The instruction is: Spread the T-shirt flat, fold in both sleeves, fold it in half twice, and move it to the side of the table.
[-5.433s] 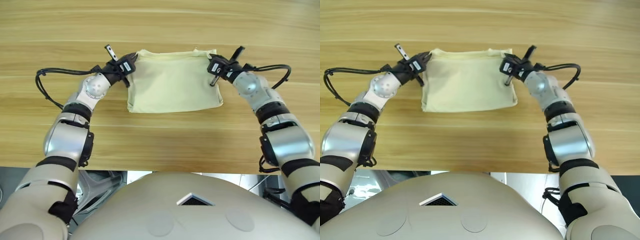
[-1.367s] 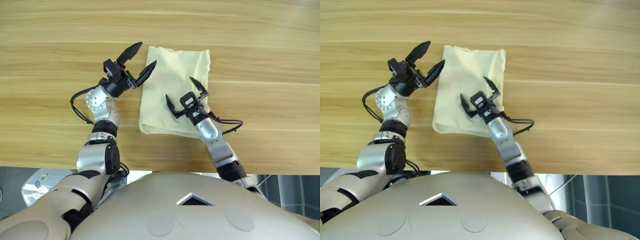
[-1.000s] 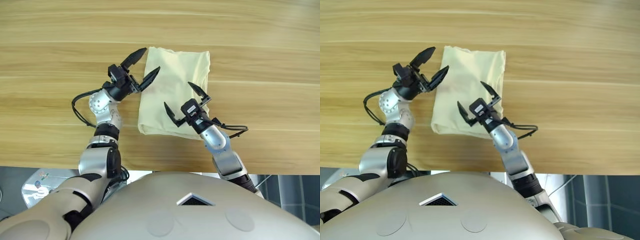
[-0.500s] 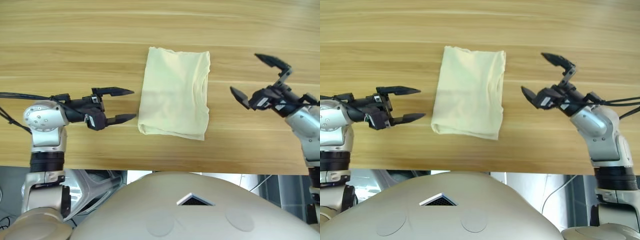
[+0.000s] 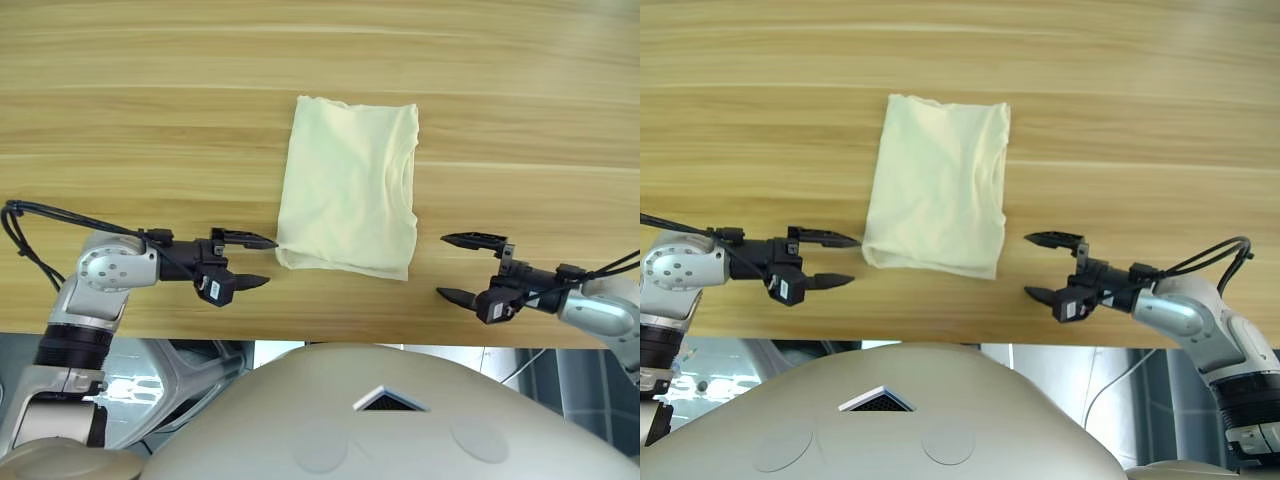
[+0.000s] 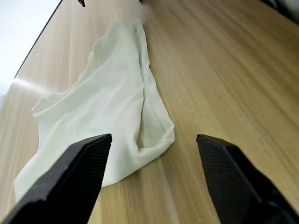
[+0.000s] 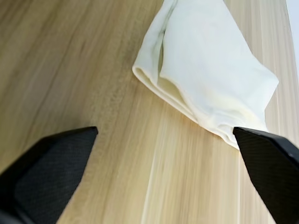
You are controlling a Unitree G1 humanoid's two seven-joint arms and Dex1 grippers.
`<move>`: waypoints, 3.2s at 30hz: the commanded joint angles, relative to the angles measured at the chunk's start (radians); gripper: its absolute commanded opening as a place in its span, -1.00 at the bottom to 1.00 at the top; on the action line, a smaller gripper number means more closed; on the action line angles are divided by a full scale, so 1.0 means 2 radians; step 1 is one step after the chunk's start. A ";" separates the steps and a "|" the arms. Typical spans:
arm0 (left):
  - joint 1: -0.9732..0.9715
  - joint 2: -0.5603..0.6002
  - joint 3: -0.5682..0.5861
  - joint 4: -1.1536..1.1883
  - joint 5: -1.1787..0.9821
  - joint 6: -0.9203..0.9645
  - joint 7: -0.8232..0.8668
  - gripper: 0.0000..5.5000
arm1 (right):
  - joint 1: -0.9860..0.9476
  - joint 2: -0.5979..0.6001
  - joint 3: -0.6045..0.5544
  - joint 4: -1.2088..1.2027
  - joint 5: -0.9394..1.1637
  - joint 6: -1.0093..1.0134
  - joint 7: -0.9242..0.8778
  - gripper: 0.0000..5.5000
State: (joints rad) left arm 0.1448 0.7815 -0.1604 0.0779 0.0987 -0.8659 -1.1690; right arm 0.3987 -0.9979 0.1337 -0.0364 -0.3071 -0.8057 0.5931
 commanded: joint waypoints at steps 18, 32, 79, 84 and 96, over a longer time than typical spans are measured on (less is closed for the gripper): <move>-0.066 -0.015 -0.103 0.053 0.081 0.005 0.102 0.23 | -0.045 0.050 0.066 -0.017 -0.029 0.059 0.017 0.95; -0.095 -0.010 -0.148 0.150 0.185 -0.029 0.204 0.23 | -0.057 0.067 0.105 -0.010 -0.043 0.066 0.020 0.42; -0.052 0.045 -0.156 0.069 0.056 0.000 0.183 -0.29 | -0.082 0.088 0.112 0.023 -0.052 0.076 0.005 -0.99; -0.056 0.058 -0.128 0.101 0.090 0.007 0.206 -0.29 | -0.081 0.088 0.111 0.023 -0.051 0.077 0.005 -0.99; -0.070 0.046 -0.127 0.163 0.119 -0.012 0.228 -0.29 | -0.080 0.087 0.109 0.023 -0.049 0.078 0.003 -0.99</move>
State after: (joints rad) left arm -0.0088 0.8830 -0.3804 0.3657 0.2661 -0.9149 -0.6952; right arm 0.2322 -0.8124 0.3541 -0.0016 -0.3918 -0.6663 0.5892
